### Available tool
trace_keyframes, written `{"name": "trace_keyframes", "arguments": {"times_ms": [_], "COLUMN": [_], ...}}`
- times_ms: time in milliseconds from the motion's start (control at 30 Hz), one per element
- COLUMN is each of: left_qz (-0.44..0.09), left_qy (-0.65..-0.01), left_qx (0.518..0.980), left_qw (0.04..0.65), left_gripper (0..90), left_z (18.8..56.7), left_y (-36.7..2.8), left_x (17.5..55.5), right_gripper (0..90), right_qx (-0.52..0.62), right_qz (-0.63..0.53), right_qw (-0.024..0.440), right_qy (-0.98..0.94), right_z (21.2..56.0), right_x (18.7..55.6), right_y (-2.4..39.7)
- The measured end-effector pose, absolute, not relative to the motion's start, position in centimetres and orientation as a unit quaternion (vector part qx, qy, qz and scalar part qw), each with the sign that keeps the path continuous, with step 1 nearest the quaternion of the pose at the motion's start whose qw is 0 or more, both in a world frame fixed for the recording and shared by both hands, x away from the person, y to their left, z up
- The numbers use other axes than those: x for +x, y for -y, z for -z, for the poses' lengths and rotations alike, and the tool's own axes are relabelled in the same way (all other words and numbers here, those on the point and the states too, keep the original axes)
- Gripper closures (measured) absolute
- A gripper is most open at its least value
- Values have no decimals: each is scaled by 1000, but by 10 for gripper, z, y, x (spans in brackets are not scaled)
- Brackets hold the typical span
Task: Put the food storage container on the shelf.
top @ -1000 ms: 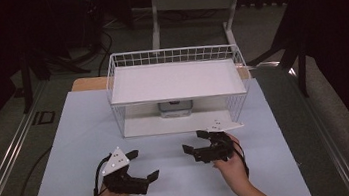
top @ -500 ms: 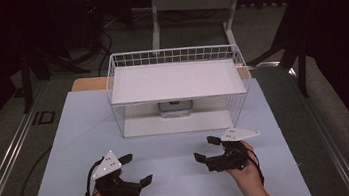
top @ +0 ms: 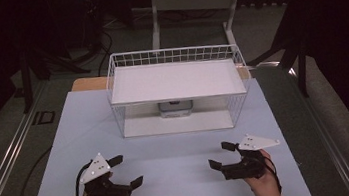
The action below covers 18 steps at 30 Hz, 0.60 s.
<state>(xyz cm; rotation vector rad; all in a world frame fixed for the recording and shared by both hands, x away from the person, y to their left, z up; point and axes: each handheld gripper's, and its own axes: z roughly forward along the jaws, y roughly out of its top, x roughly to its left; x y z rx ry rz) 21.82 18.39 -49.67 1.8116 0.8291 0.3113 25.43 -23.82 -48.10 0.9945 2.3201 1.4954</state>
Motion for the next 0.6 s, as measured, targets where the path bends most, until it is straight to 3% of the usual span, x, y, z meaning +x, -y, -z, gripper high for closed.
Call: {"name": "trace_keyframes", "arguments": {"times_ms": [600], "left_qz": [-127], "left_qy": [-338], "left_qx": [752], "left_qw": [552], "left_gripper": [15], "left_z": [502], "left_y": [-198], "left_x": [209], "right_gripper": [177], "right_qx": [318], "right_qz": [-510], "right_qw": [111], "right_qy": [-791], "right_z": [483], "right_x": [242], "right_y": [252]}}
